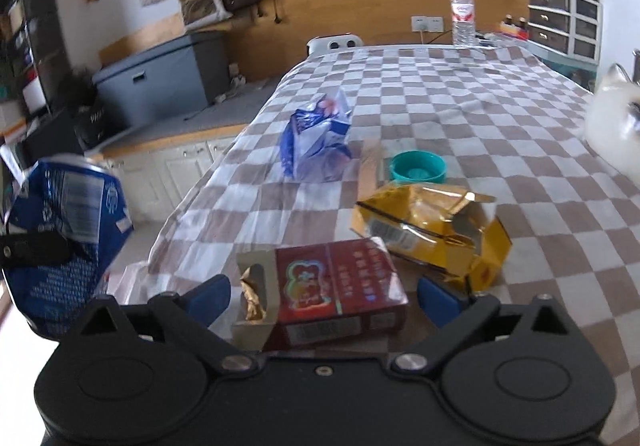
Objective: Collect trash
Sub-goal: 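Lift the Pepsi can and red cigarette box off the table with both grippers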
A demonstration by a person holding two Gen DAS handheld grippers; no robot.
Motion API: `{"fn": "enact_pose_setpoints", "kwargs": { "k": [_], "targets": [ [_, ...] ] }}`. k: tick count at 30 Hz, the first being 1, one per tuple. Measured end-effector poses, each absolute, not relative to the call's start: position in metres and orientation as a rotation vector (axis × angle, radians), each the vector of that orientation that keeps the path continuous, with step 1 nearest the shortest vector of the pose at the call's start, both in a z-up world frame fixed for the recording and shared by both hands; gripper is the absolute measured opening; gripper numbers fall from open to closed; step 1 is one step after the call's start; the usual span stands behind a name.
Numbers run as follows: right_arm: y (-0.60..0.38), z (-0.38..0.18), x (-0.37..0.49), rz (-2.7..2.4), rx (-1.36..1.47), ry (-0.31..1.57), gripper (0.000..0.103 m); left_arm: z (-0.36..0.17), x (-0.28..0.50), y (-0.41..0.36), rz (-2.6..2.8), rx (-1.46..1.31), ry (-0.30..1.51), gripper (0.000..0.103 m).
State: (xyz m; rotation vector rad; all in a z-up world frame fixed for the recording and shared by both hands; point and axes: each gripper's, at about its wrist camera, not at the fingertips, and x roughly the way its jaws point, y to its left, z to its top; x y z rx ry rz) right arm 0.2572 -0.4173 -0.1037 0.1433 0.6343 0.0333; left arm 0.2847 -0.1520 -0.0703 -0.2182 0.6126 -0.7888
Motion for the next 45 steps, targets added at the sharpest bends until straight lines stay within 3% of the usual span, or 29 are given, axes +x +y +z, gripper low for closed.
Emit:
{"fn": "enact_pose_setpoints", "kwargs": {
  "k": [3,16,45],
  "targets": [
    [-0.409,-0.104,0.258,0.023,0.111,0.663,0.088,-0.071,0.282,-0.152,-0.785,-0.208,0.611,0.023],
    [-0.384,-0.104,0.231,-0.063,0.023,0.666,0.086,-0.078,0.262,-0.152,-0.753,-0.179,0.619,0.023],
    [-0.32,-0.042,0.128,-0.078,0.092,0.416,0.086,-0.045,0.186,-0.082,-0.517,-0.079,0.478,0.023]
  ]
}}
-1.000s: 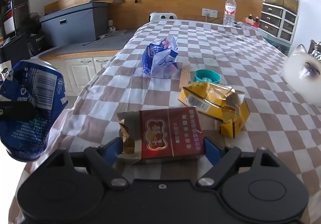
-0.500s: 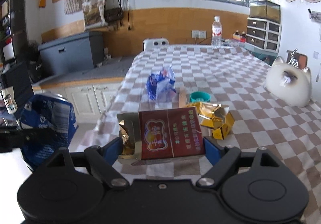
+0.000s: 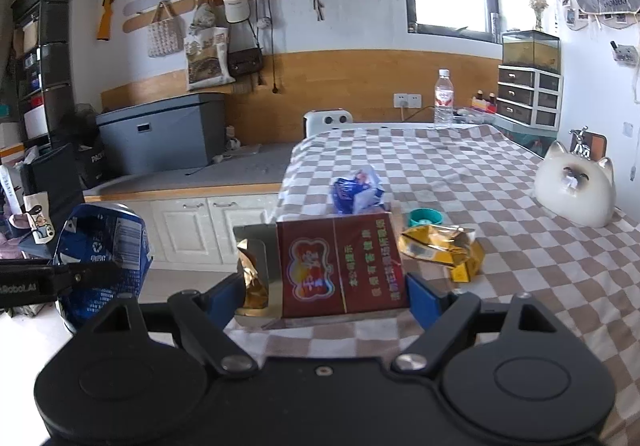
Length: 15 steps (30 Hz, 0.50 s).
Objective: Collect trash
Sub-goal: 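Lift the Pepsi can and red cigarette box off the table with both grippers, then carry the Pepsi can and cigarette box over the trash bin with both grippers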
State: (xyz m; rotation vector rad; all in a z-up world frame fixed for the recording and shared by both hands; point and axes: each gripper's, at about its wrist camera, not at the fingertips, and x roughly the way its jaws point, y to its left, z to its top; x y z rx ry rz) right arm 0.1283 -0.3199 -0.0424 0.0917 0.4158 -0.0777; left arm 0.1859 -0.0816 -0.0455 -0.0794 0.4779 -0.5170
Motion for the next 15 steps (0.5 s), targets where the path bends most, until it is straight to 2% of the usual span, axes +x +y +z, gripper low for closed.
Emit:
{"fn": "enact_pose_setpoints", "kwargs": {
  "k": [15],
  "targets": [
    [-0.261,-0.047,0.131,-0.031,0.088,0.394,0.086,-0.052,0.179,-0.017,-0.318,-0.047,0.452,0.023]
  ]
}}
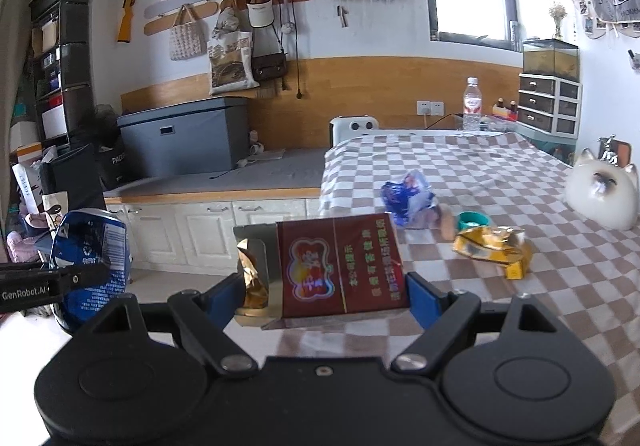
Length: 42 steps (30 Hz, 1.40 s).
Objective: Collect trash
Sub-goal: 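Carry the Pepsi can and cigarette box over the trash bin with both grippers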
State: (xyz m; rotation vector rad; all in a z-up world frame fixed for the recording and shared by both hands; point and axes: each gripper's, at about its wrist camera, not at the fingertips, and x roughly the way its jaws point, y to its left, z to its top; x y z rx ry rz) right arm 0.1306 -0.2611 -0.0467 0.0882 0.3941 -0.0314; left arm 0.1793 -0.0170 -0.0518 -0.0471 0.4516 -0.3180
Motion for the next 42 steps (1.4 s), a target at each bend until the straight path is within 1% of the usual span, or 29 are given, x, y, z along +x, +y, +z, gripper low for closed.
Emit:
{"fn": "enact_pose_setpoints", "kwargs": {
  "k": [9,19,29,35,42],
  "targets": [
    [-0.213,-0.07,0.16,0.027,0.084,0.455,0.086,-0.084,0.196,0.028,-0.249,-0.079,0.518,0.023],
    [-0.152,-0.137,0.212,0.085,0.095,0.599,0.086,-0.156,0.233,0.073,-0.185,-0.115,0.668,0.023],
    [-0.126,-0.239,0.268,0.088,0.105,0.794,0.086,-0.246,0.285,0.097,-0.154,-0.139,0.856,0.023],
    [-0.131,-0.313,0.301,0.07,0.178,0.929,0.086,-0.313,0.316,0.091,-0.15,-0.185,0.979,0.023],
    [-0.134,-0.404,0.328,0.041,0.23,1.04,0.086,-0.398,0.346,0.082,-0.152,-0.183,1.105,0.023]
  ]
}}
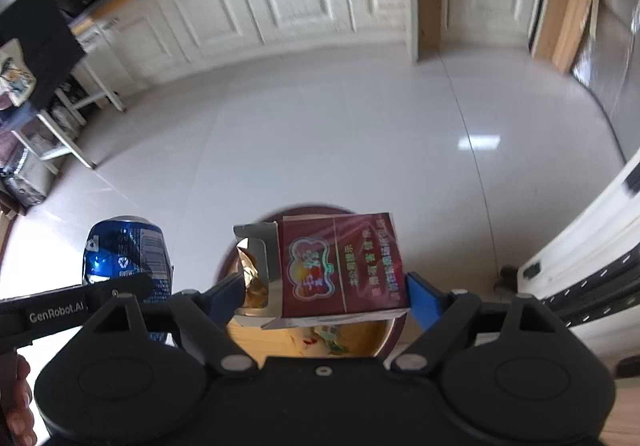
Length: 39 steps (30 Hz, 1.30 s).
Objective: Collect trash
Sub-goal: 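Carry the Pepsi can and cigarette box over the trash bin with both grippers, then open both grippers to drop the can and cigarette box into the bin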
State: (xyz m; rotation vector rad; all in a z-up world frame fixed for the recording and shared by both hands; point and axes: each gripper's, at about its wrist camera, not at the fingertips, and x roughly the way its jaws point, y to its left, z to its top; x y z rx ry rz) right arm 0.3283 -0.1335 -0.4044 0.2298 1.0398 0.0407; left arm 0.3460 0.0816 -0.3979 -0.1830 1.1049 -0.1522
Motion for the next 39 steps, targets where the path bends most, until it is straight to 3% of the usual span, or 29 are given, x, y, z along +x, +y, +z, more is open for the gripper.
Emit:
{"fn": "enact_pose_setpoints", "kwargs": {
  "k": [8,22,27,39],
  "targets": [
    [-0.134,-0.494,0.335,0.051,0.203,1.126,0.086,-0.482,0.351,0.078,-0.156,-0.206,1.226,0.023],
    [-0.137,-0.518,0.35,0.111,0.228,1.169,0.086,-0.511,0.404,0.047,-0.264,-0.14,1.168,0.024],
    [-0.136,-0.523,0.353,0.135,0.232,1.171,0.086,-0.509,0.413,0.046,-0.253,-0.118,1.153,0.041],
    [-0.131,-0.531,0.355,0.232,0.281,1.185,0.087,-0.505,0.402,0.059,-0.208,-0.13,1.162,0.056]
  ]
}}
